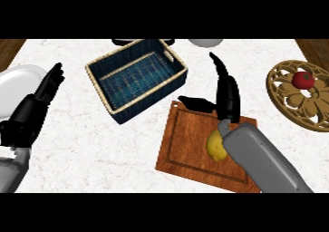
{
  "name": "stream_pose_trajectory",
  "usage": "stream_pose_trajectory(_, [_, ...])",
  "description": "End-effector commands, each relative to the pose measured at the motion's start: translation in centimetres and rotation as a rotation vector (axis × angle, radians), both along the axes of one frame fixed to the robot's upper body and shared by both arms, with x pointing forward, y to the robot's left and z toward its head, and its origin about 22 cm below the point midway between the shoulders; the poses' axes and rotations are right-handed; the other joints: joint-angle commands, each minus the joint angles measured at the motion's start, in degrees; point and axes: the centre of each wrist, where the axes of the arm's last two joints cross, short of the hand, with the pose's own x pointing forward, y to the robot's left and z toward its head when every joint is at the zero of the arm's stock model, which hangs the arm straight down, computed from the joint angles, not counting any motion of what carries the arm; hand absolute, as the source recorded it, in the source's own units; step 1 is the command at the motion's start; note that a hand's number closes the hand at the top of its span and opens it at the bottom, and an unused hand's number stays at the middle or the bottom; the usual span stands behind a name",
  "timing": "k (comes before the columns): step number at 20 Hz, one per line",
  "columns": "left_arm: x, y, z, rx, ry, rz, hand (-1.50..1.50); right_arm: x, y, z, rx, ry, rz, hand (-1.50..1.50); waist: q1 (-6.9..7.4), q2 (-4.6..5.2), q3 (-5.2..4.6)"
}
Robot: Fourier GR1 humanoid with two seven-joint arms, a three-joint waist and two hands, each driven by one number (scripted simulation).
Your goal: Pick the lemon from the cutting board and place it in the basket
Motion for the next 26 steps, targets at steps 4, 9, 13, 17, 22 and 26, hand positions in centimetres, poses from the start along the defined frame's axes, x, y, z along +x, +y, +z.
stream_pose_trajectory(4, [-0.2,0.1,-0.6,0.004,0.024,0.005,0.00,2.4,-2.4,2.5,-0.471,0.398,0.079,-1.50,-0.47,-0.98,-0.23])
stream_pose_trajectory(9, [-0.2,0.2,-0.8,-0.003,0.017,0.006,0.00,2.7,1.5,8.7,-0.614,0.641,0.210,-1.50,-0.52,-0.69,0.34])
stream_pose_trajectory(13, [-0.5,0.5,-0.8,-0.003,0.017,0.016,0.00,2.3,2.3,14.2,-0.659,0.781,0.262,-1.50,-0.92,-0.02,0.73])
stream_pose_trajectory(17, [0.1,0.7,-0.2,-0.014,-0.006,0.022,0.00,2.0,1.9,16.7,-0.682,0.867,0.242,-1.50,-1.07,0.48,0.82])
stream_pose_trajectory(22, [-0.4,-0.1,-1.0,-0.001,0.007,0.011,0.00,1.2,-0.9,16.9,-0.662,0.896,0.262,-1.50,-0.83,0.68,0.89])
stream_pose_trajectory(26, [0.3,-0.4,-1.6,0.002,-0.011,0.013,0.00,-0.6,-0.3,13.8,-0.686,0.929,0.286,-1.50,-1.01,0.82,0.86])
